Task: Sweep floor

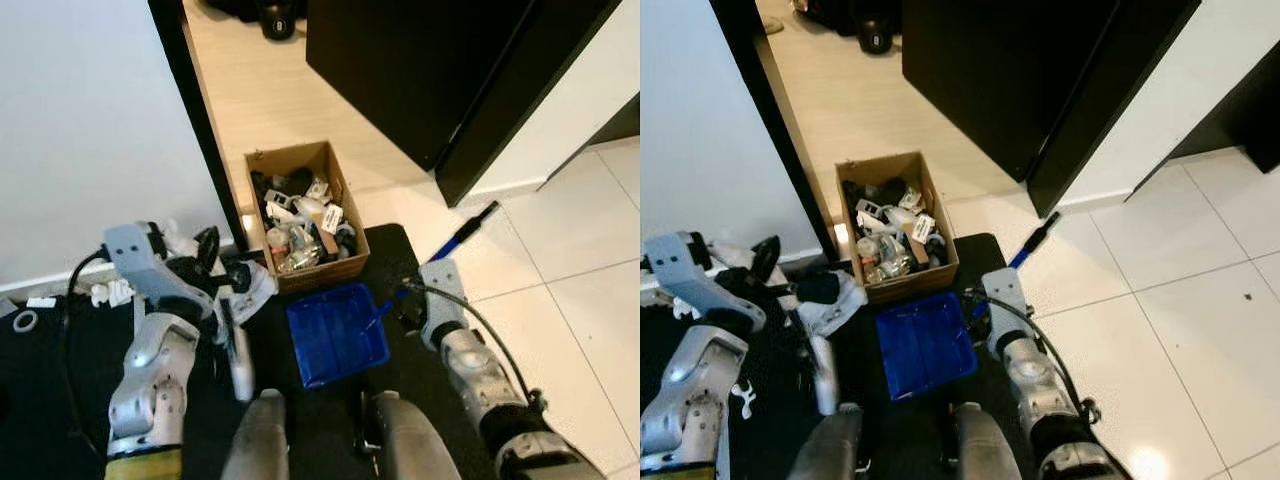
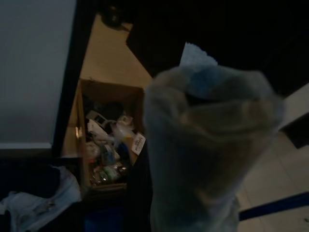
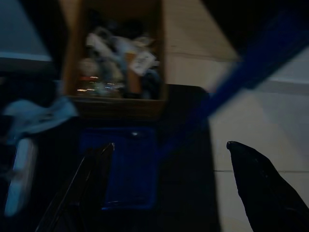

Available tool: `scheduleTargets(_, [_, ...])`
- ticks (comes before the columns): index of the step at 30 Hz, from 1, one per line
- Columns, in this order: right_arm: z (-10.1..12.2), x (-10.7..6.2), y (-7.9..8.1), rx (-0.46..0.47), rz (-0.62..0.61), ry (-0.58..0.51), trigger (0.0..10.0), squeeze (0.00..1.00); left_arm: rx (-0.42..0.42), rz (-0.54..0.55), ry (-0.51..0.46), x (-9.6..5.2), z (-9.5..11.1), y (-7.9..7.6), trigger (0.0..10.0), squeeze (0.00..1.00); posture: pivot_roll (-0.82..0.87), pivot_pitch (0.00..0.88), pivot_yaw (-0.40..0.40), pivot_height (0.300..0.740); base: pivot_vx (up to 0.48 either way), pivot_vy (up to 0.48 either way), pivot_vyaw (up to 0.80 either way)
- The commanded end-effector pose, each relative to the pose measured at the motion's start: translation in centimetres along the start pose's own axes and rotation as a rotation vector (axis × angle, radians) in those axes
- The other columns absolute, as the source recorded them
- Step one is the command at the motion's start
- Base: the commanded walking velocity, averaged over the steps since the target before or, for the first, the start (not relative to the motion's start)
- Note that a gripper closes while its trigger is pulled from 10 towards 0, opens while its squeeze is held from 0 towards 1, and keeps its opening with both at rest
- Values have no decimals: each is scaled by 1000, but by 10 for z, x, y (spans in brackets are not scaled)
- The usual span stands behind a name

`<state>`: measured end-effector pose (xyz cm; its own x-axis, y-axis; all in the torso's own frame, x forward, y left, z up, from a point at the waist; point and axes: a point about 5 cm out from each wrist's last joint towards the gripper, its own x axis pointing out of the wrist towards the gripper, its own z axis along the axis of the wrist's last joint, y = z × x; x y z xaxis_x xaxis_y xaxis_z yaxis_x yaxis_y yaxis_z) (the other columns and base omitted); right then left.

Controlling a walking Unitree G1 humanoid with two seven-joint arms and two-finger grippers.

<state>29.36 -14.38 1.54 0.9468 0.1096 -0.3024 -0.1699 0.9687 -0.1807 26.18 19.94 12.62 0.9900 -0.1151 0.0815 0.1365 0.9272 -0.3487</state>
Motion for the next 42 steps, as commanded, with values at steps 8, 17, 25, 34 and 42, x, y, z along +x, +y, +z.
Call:
scheduleTargets(8, [-17, 2, -9, -253, -54, 145, 10000, 0, 48, 10, 36, 0, -7, 0, 10000, 0, 66, 170, -21, 740, 0, 0, 0])
scheduleTargets(17, [-14, 5, 14, -404, 9, 125, 10000, 0, 56, 23, 37, -1, -8, -1, 10000, 0, 81, 172, -32, 740, 0, 0, 0])
scheduleTargets(25, [-21, 2, 27, -389, 11, 154, 10000, 0, 56, 31, 44, -3, -11, -1, 10000, 0, 83, 173, -29, 740, 0, 0, 0])
scheduleTargets(34, [-29, -6, 30, -552, -152, 125, 10000, 0, 62, 46, 76, -5, -15, 2, 10000, 0, 77, 175, -12, 740, 0, 0, 0])
scheduleTargets(42, [-29, -6, 31, -540, -215, 155, 10000, 0, 71, 64, 97, -5, -18, 4, 10000, 0, 76, 175, -5, 740, 0, 0, 0])
